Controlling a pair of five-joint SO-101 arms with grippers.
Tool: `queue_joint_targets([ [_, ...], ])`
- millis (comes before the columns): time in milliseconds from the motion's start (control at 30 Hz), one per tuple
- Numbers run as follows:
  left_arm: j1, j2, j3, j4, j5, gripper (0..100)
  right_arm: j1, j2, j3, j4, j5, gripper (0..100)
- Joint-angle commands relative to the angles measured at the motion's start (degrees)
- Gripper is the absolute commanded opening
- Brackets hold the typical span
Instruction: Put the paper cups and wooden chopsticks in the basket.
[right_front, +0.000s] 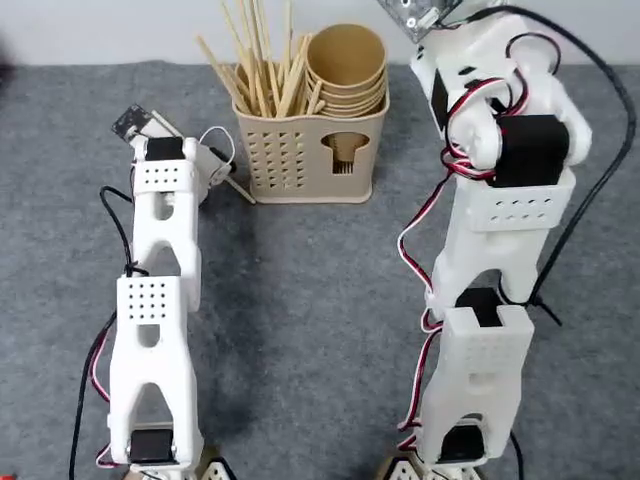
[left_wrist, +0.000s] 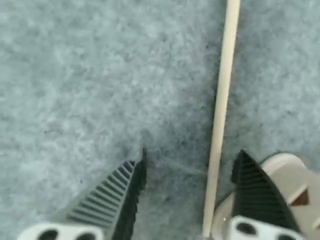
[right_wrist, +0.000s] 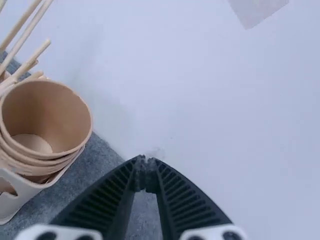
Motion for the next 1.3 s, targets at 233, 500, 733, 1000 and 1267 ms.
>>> queue_joint_targets([
  [233,-2.9,3.8,1.8,0.7,-4.3,14,-0.2,-1.0,-2.3,-1.9,-0.4,0.9],
  [500,-2.8,3.4,1.8,1.1,-4.8,13,-0.5,-1.0,-2.3,-1.9,-0.4,0.9],
  [733,-2.8,3.3,0.8,1.6,-5.8,1,-0.1,-1.0,-2.3,-1.9,-0.4,0.9],
  [1000,-2.7,3.3,-19.6,5.5,-9.1,1,-0.5,-0.6,-2.3,-2.0,-0.4,0.9],
  [1267,-4.4,-8.7,-27.2,3.7,-16.1,1,-0.2,-0.5,-2.3,-2.0,-0.4,0.9],
])
